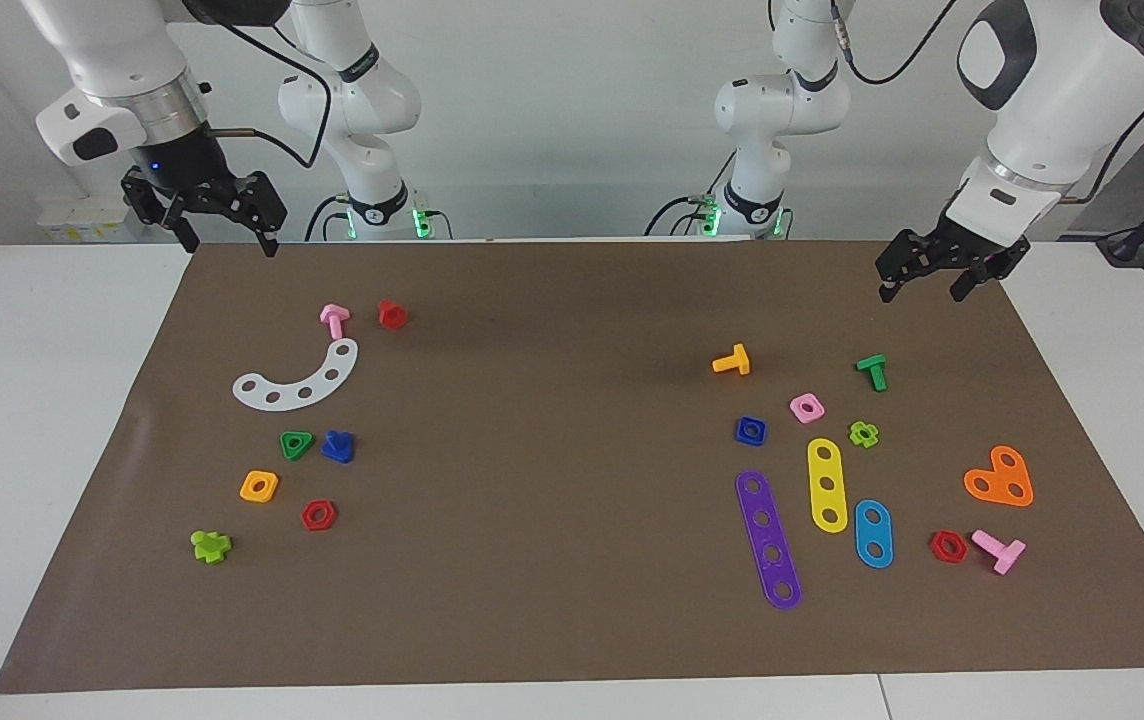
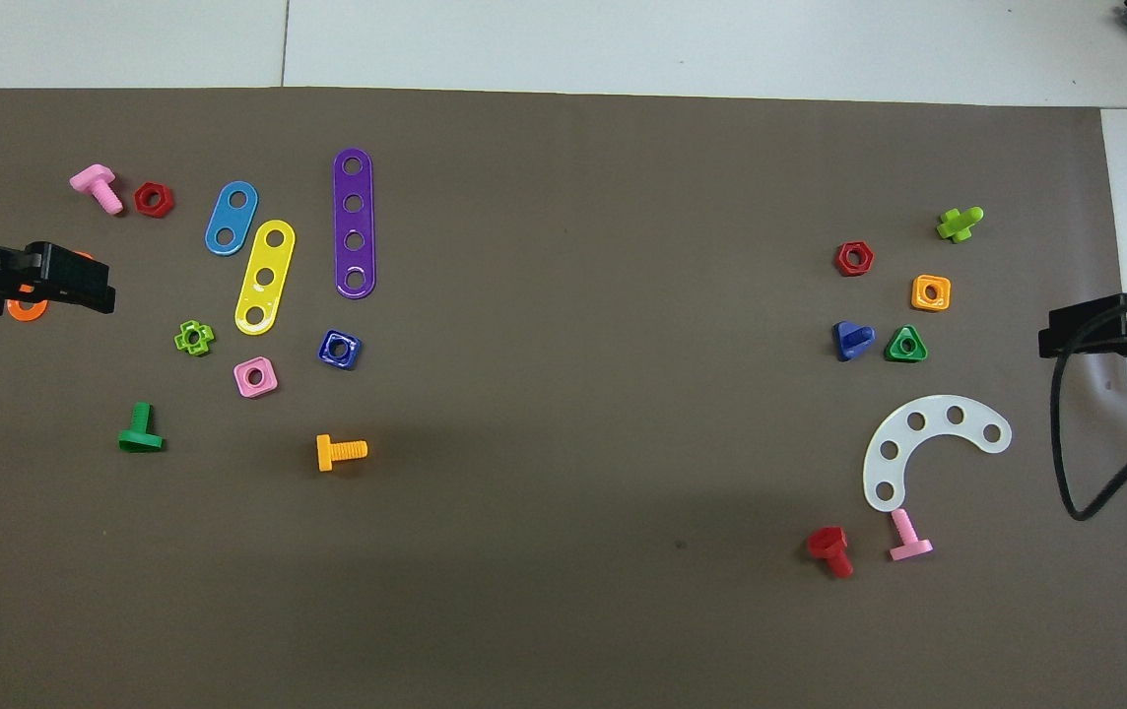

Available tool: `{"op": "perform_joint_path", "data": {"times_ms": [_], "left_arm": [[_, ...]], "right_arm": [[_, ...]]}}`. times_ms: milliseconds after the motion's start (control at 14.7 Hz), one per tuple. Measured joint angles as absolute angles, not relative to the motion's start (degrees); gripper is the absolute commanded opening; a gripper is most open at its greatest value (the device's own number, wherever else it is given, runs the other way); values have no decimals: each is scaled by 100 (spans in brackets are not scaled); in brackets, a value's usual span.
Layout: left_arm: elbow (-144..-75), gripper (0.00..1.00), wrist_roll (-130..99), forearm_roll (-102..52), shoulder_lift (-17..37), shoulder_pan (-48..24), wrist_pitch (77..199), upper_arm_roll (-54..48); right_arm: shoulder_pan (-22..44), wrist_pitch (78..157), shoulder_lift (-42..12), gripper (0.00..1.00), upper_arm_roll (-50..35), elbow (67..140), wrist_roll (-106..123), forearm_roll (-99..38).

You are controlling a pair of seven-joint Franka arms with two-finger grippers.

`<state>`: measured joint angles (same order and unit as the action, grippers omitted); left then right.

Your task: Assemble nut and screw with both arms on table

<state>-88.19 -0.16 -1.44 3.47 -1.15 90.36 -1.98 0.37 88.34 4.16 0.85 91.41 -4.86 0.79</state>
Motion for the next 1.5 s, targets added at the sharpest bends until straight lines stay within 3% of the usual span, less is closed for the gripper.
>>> {"op": "perform_joint_path", "data": {"times_ms": [476,749,1089,1497], "left_arm": [[-8837,100,-16,-144,344,-117,9078,-215],[-9303,100,-17,-144,218,-161,9699,-247],[-9785,94,-25,-149,178,-482,10302,-260],[-10600,90,-63,-224,411,-765,11509,-276]], "right_arm": [[36,8834,417,100,85,9200,-504,79],[11,9232,412,100,86,9404,-456,71],[43,11024,285,100,78,10922,324,-3],[155,12917,-528,100,71,11763,1177,-420]]}}
